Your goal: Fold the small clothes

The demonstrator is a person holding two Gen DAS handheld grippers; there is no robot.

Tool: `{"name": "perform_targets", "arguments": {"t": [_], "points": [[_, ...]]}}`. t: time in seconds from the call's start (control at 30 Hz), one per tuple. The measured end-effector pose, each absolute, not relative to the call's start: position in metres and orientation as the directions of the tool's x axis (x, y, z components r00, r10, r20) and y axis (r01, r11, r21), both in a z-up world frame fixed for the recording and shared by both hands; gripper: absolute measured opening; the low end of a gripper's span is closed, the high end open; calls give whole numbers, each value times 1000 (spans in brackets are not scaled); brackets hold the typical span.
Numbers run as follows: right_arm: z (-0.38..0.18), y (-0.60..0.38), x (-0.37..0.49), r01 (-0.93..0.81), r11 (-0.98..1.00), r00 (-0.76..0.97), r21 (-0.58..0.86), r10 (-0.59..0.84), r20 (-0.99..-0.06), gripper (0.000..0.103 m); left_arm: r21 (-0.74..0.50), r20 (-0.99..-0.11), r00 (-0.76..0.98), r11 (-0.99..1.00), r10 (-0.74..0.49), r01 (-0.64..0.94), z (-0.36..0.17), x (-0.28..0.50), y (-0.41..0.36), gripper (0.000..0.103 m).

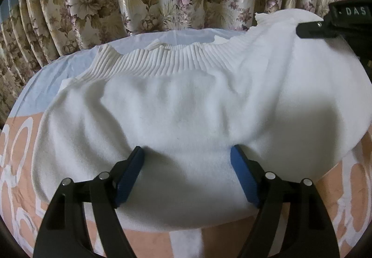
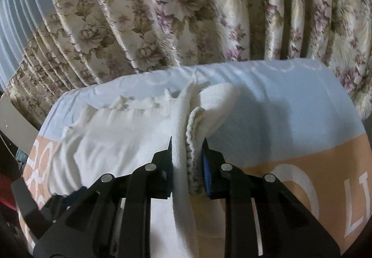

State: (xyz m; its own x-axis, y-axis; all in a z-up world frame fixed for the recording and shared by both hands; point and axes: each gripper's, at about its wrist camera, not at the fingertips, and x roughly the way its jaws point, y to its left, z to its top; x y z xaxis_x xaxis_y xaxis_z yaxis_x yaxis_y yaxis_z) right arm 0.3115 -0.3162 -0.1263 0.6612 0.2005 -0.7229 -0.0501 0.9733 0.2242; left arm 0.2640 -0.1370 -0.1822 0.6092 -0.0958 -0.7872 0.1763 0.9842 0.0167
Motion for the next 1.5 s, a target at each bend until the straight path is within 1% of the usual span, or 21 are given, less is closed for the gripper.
{"name": "perform_targets", "arguments": {"t": [0.3, 0.73, 0.9, 1.17, 1.33, 1.5], "points": [[-95, -272, 319, -95, 979, 659, 180, 198, -725, 20, -7, -755, 653, 996, -61, 86, -153, 270, -82, 78], [-80, -180, 340, -135, 973, 622, 188, 231, -748, 18, -25, -730, 684, 999, 2, -31, -132, 270, 21, 77], [-90, -131, 351, -168, 966, 591, 196, 257, -765, 18, -6, -728, 684, 997, 52, -81, -132, 268, 69, 78], [-131, -47, 365, -201, 957, 510, 209, 284, -812, 18, 3, -742, 660, 985, 118, -174, -141, 263, 148, 77], [-142, -19, 369, -208, 959, 487, 190, 270, -831, 18, -19, -756, 642, 977, 124, -211, -153, 258, 173, 77], [-150, -1, 361, -224, 964, 489, 142, 237, -840, 18, -27, -763, 636, 977, 116, -210, -159, 258, 175, 77]]}}
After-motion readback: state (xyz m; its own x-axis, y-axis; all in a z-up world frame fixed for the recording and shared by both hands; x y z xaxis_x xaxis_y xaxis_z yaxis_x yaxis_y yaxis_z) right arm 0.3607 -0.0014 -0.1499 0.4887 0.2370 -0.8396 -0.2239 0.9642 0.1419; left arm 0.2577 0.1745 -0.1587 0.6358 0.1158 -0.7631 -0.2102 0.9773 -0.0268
